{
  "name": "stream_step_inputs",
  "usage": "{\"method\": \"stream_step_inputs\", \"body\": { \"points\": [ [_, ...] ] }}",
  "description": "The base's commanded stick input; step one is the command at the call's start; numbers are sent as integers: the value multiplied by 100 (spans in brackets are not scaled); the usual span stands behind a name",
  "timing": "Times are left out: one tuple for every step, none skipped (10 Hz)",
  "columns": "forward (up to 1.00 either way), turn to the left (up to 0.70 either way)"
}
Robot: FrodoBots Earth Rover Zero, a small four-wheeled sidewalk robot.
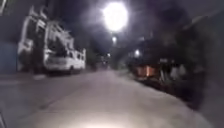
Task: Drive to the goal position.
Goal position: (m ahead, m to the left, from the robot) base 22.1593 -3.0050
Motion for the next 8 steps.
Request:
{"method": "stream_step_inputs", "body": {
  "points": [
    [70, 0],
    [70, 0],
    [70, 0],
    [70, 0],
    [70, 0],
    [70, 0],
    [70, 0],
    [70, 0]
  ]
}}
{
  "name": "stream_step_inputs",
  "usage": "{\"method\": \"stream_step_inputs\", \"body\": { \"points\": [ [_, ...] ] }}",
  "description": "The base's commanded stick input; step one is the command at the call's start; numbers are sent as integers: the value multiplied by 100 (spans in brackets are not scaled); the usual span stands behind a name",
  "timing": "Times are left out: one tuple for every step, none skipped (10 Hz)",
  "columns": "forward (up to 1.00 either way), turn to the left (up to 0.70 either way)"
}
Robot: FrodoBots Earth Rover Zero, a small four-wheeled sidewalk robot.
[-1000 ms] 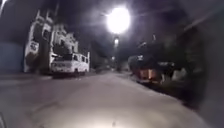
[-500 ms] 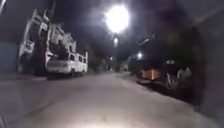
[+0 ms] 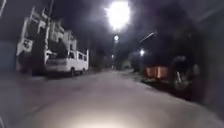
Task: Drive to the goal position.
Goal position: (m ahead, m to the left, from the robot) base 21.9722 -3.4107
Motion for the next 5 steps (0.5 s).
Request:
{"method": "stream_step_inputs", "body": {
  "points": [
    [70, 0],
    [70, 0],
    [70, 0],
    [70, 0],
    [70, 0]
  ]
}}
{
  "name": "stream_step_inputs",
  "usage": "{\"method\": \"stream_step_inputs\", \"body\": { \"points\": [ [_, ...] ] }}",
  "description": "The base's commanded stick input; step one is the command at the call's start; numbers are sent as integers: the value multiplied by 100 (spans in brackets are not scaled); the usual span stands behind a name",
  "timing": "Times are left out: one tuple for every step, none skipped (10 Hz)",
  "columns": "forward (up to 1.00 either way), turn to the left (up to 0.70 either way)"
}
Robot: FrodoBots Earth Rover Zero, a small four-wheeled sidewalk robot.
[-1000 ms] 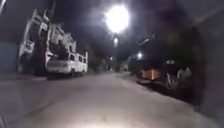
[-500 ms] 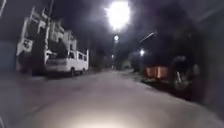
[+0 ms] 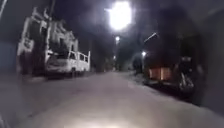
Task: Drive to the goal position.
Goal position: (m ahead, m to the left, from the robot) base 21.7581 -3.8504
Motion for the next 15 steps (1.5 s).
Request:
{"method": "stream_step_inputs", "body": {
  "points": [
    [70, 0],
    [70, 0],
    [70, 0],
    [70, 0],
    [70, 0],
    [70, 0],
    [70, 0],
    [70, 0],
    [70, 0],
    [70, 0],
    [70, 0],
    [70, 0],
    [70, 0],
    [70, 0],
    [70, 0]
  ]
}}
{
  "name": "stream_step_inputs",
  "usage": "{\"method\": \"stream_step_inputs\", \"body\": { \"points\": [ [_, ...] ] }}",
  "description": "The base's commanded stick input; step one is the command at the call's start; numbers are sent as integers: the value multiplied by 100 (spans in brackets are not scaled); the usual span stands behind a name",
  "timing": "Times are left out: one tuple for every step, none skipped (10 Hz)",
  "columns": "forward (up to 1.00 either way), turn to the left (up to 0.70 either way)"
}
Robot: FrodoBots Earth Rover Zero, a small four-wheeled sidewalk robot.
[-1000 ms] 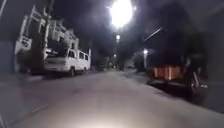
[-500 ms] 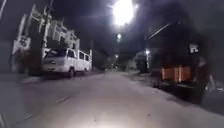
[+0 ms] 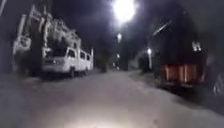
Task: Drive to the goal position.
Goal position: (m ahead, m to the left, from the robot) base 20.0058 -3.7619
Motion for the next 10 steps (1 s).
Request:
{"method": "stream_step_inputs", "body": {
  "points": [
    [70, 0],
    [70, 0],
    [70, 0],
    [70, 0],
    [70, -35],
    [70, -35],
    [70, -35],
    [70, -35],
    [70, -35],
    [70, -35]
  ]
}}
